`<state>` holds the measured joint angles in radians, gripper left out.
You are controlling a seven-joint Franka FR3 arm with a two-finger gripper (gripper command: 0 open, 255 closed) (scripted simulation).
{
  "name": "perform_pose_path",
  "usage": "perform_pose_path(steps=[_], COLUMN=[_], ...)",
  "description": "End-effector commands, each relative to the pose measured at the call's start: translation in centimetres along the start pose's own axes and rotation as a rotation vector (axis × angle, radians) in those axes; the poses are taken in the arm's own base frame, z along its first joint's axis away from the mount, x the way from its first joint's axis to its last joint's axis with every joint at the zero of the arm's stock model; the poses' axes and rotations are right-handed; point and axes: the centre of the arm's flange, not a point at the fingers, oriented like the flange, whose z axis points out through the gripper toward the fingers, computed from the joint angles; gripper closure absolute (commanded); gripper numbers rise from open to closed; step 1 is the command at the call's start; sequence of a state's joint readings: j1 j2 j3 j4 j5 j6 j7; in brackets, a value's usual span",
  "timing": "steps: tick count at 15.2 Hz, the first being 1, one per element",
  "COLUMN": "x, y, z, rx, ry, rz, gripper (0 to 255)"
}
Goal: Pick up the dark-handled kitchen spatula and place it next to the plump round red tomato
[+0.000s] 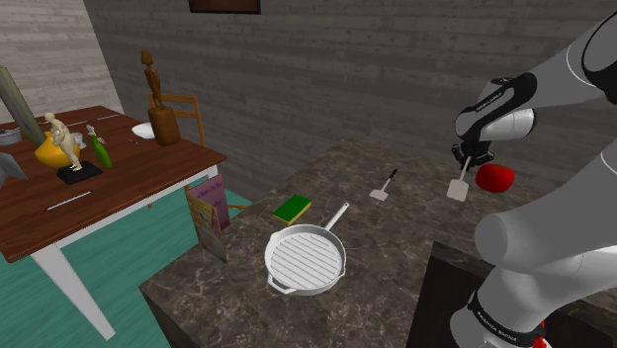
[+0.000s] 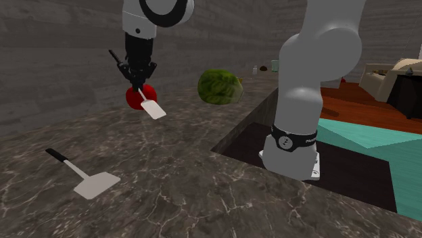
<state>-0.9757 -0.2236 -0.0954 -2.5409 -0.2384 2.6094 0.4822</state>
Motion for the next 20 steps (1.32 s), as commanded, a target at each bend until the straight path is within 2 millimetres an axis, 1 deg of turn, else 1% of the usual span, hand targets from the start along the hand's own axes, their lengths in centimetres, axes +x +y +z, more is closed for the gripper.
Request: perform_pose_path(steps=[1, 20], x=[-0.4, -3.5], y=[0.0, -0.1], z=[1.0, 10.5], rx=[0.000, 0.000], ry=[0.000, 0.000], rz=[0.000, 0.000], gripper=[255, 255])
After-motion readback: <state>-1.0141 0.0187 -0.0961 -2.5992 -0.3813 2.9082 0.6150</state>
